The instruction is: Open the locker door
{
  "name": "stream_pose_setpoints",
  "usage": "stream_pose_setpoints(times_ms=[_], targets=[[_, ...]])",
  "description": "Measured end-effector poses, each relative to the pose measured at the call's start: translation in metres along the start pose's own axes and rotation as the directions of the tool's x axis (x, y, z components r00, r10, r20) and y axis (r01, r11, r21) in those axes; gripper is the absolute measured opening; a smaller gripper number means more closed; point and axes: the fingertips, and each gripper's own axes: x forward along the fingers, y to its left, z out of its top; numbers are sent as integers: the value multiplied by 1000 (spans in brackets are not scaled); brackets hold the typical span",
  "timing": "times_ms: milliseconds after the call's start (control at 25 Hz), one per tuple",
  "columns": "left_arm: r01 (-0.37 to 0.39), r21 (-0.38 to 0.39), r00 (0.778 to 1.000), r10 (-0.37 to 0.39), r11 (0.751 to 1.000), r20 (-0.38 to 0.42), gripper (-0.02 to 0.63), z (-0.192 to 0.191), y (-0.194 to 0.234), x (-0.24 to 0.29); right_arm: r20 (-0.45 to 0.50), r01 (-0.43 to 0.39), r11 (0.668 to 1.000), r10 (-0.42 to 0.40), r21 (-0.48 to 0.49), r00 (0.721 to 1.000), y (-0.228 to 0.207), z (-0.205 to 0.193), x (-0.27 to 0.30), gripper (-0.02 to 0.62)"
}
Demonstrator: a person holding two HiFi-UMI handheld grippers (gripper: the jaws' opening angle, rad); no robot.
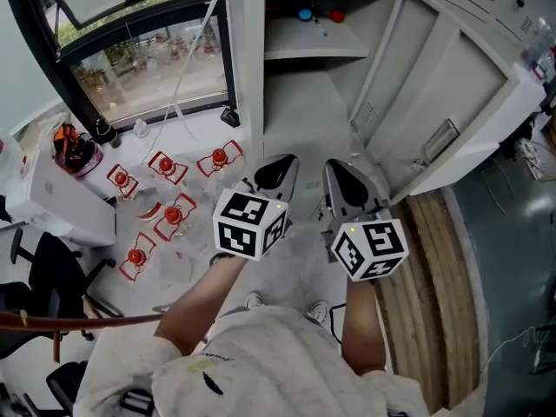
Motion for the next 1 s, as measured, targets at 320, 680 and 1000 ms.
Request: stream_pose_setpoints(times_ms=[320,680,1000], targets=[[-42,1,999,42,999,3,5,-2,40,-18,-26,-36,999,37,26,999,28,-15,33,3],[-37,-5,999,37,999,1,6,-7,56,-28,-45,-33,999,35,28,998,44,-24,46,3],[-16,-1,1000,16,1000,4,5,-4,61,-29,-42,-23,999,24,25,999,51,-23,49,3]])
